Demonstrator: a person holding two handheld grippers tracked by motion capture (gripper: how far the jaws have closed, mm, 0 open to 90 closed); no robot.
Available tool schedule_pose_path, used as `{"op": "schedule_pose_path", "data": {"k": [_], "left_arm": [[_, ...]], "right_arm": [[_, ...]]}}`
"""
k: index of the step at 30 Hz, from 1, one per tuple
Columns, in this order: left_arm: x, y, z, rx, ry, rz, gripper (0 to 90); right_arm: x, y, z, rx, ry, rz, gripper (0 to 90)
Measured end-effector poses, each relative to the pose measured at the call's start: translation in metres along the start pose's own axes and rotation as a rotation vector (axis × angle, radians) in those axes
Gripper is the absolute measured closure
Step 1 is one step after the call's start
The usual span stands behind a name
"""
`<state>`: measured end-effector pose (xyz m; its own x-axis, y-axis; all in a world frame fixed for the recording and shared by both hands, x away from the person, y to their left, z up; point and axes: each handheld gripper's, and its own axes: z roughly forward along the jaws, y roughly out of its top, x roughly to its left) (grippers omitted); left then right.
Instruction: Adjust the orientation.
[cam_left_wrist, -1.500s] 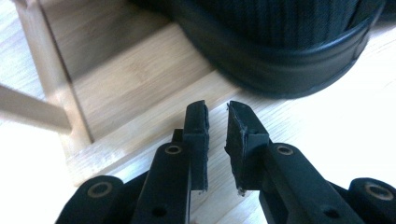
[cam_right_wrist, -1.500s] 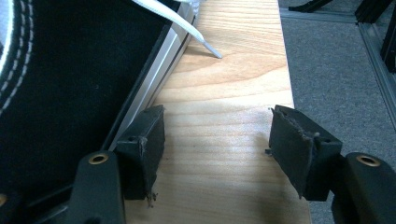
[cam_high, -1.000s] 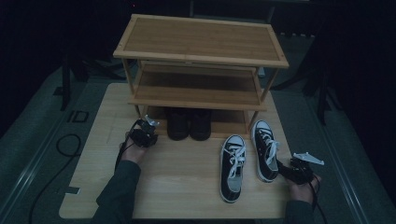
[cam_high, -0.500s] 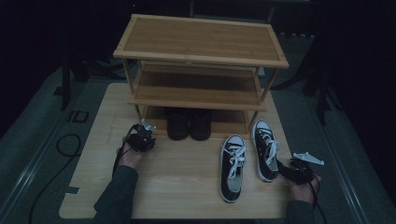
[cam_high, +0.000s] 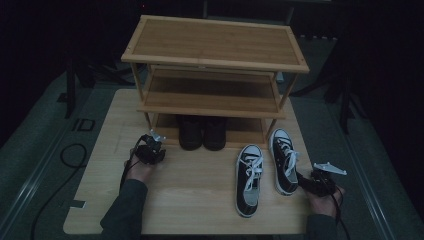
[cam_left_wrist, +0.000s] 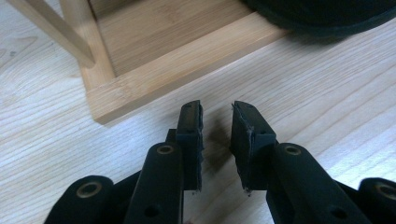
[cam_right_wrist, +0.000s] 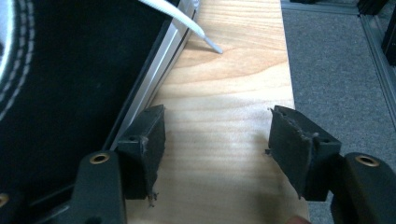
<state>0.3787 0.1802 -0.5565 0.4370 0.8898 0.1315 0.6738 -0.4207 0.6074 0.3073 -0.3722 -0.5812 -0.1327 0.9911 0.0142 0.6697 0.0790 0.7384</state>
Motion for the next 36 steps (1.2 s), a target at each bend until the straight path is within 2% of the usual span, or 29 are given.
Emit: {"op": "schedule_pose_path", "data": {"k": [7, 11, 18, 21, 24, 27, 31, 36], "left_arm": [[0.001, -0.003, 0.002, -0.011, -0.01, -0.015, 73.4], [0.002, -0.004, 0.002, -0.016, -0.009, -0.016, 72.1], [0.001, -0.007, 0.002, -0.04, 0.01, -0.014, 67.7], [-0.001, -0.007, 0.002, -0.04, 0.028, 0.004, 67.5], [0.0, -0.007, 0.002, -0.044, 0.025, 0.002, 67.1], [0.004, -0.011, 0.003, -0.071, -0.004, -0.039, 65.8], [0.007, -0.012, 0.003, -0.077, -0.018, -0.058, 65.4], [0.009, -0.014, 0.004, -0.086, -0.031, -0.07, 64.5]], "right_arm": [[0.002, 0.003, -0.006, 0.017, 0.003, -0.018, 39.5], [0.002, 0.006, -0.012, 0.034, 0.026, -0.068, 41.7], [0.001, 0.015, -0.022, 0.039, 0.069, -0.097, 42.3], [0.002, 0.025, -0.029, 0.03, 0.09, -0.112, 44.6], [0.003, 0.027, -0.031, 0.033, 0.095, -0.118, 44.9], [0.005, 0.039, -0.036, 0.05, 0.112, -0.122, 45.0], [0.006, 0.045, -0.039, 0.056, 0.139, -0.132, 46.4], [0.006, 0.056, -0.046, 0.067, 0.209, -0.178, 52.2]]}}
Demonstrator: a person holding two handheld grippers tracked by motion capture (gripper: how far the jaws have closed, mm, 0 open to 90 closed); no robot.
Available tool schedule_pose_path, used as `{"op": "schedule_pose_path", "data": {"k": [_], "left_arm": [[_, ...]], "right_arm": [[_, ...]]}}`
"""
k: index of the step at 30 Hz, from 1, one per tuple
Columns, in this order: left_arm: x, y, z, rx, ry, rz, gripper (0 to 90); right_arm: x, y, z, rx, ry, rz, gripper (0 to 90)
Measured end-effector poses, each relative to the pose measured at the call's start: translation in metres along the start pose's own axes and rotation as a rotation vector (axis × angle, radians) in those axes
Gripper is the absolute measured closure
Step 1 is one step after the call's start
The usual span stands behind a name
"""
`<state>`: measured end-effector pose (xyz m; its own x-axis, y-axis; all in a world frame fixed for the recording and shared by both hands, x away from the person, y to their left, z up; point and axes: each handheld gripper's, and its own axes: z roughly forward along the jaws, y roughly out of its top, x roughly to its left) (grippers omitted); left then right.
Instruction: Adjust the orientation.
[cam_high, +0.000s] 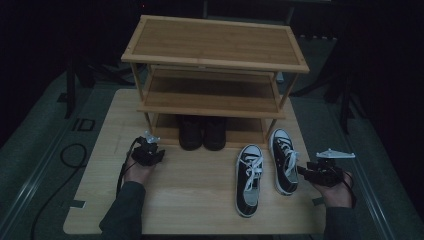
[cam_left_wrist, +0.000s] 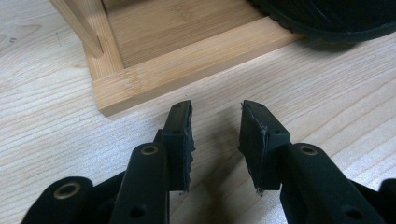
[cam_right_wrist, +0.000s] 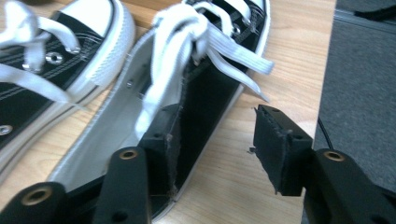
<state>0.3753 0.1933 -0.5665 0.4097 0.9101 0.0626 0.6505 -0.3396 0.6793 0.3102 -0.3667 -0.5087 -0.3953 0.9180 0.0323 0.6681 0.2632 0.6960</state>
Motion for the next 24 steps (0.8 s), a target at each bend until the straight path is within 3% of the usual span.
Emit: {"op": "schedule_pose_path", "data": {"k": [11, 24], "left_arm": [[0.005, -0.002, 0.001, -0.014, -0.026, -0.024, 61.2], [0.009, -0.005, 0.001, -0.028, -0.04, -0.034, 58.2]], "right_arm": [[0.007, 0.015, -0.014, -0.012, 0.06, -0.068, 57.9], [0.035, 0.023, -0.017, -0.01, 0.141, -0.149, 58.7]]}}
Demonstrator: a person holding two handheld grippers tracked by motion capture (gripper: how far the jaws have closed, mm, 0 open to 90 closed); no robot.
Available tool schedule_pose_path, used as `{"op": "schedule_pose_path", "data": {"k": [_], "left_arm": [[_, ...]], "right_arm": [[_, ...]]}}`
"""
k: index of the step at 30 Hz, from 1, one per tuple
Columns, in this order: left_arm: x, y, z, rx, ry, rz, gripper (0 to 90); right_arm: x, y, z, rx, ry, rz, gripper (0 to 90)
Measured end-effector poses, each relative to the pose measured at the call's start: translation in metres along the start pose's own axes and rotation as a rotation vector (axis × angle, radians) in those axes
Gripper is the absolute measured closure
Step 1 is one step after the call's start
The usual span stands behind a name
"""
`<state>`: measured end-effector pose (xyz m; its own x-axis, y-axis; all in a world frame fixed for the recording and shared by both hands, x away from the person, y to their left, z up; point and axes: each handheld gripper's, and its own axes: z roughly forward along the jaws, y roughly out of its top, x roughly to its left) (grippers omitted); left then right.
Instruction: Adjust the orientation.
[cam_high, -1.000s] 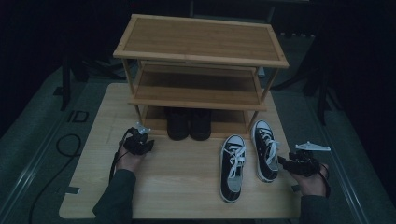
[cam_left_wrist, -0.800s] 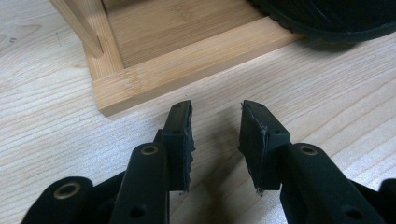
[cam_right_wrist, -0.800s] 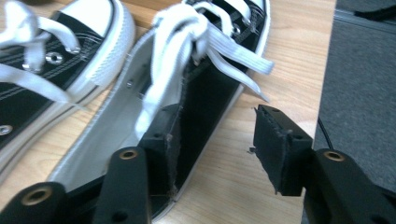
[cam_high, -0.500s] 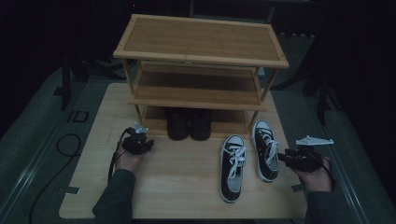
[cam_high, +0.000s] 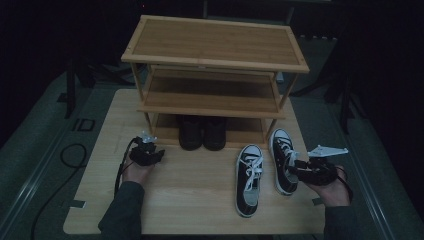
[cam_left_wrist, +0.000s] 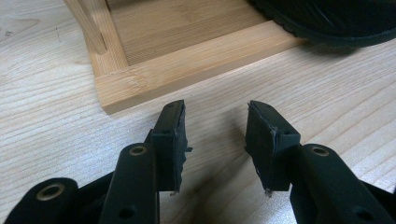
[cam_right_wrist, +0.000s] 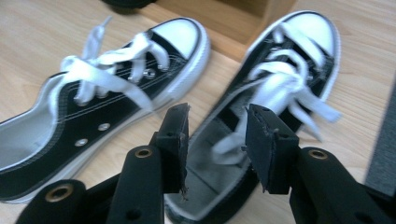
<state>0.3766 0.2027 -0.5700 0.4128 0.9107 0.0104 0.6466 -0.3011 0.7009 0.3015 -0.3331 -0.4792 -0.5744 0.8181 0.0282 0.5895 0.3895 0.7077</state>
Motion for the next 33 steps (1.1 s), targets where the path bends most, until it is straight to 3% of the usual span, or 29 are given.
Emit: {"op": "schedule_pose_path", "data": {"k": [15, 22, 33], "left_arm": [[0.0, -0.004, 0.0, -0.029, -0.002, -0.001, 58.1], [0.0, -0.005, 0.0, -0.036, -0.002, 0.0, 58.1], [0.0, -0.007, 0.0, -0.048, 0.002, -0.003, 58.1]], "right_arm": [[0.026, 0.008, 0.016, 0.042, 0.06, -0.053, 52.0], [0.045, 0.012, 0.024, 0.064, 0.094, -0.086, 45.1], [0.067, 0.02, 0.038, 0.062, 0.137, -0.103, 37.9]]}}
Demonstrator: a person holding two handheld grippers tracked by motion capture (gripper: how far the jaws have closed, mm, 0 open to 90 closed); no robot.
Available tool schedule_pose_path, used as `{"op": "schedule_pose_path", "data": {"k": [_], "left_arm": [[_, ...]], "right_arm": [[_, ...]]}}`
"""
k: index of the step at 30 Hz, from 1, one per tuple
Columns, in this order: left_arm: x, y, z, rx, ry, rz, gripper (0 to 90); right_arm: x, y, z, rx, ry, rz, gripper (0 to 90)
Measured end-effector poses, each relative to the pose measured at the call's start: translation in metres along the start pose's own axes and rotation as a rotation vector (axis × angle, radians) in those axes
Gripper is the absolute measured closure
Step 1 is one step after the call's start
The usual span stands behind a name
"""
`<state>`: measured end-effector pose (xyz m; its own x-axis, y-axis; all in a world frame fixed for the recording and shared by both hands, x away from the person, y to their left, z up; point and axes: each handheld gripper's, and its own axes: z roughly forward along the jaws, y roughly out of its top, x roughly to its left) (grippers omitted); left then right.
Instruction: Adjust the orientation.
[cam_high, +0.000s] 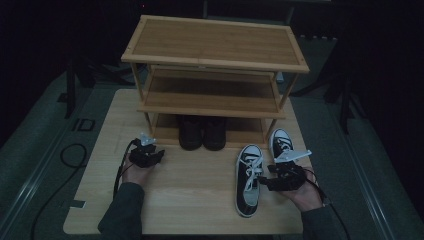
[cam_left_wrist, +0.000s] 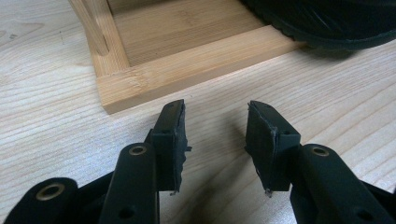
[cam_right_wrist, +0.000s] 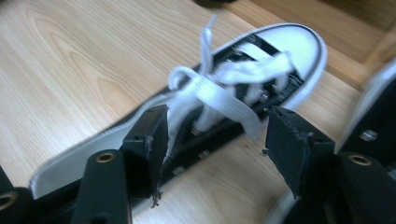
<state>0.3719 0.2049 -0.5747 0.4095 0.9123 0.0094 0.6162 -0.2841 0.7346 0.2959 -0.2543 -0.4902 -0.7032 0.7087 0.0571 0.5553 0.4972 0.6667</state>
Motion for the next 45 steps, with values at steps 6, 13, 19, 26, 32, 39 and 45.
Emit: {"op": "schedule_pose_path", "data": {"k": [6, 13, 19, 26, 32, 39, 45], "left_arm": [[0.0, 0.0, 0.0, -0.002, 0.0, 0.0, 58.2], [0.0, -0.001, 0.0, -0.003, -0.003, 0.002, 58.3], [0.0, -0.001, 0.0, -0.004, -0.002, 0.002, 58.3], [0.0, -0.001, 0.0, -0.01, -0.002, 0.002, 58.2], [0.0, -0.002, 0.0, -0.012, -0.002, 0.001, 58.2], [0.001, -0.002, 0.0, -0.013, -0.003, 0.003, 58.3], [0.001, -0.002, 0.0, -0.014, -0.003, 0.004, 58.3]], "right_arm": [[0.007, 0.003, 0.019, 0.051, -0.003, -0.017, 37.0], [0.003, -0.002, 0.029, 0.116, -0.032, -0.014, 38.1], [0.001, -0.002, 0.026, 0.137, -0.045, -0.025, 38.3], [-0.004, -0.004, 0.023, 0.159, -0.059, -0.018, 45.3], [-0.001, 0.0, 0.037, 0.193, -0.023, -0.002, 62.0], [0.001, -0.001, 0.039, 0.161, -0.068, -0.002, 81.6], [0.001, 0.002, 0.042, 0.109, -0.052, 0.01, 84.3]]}}
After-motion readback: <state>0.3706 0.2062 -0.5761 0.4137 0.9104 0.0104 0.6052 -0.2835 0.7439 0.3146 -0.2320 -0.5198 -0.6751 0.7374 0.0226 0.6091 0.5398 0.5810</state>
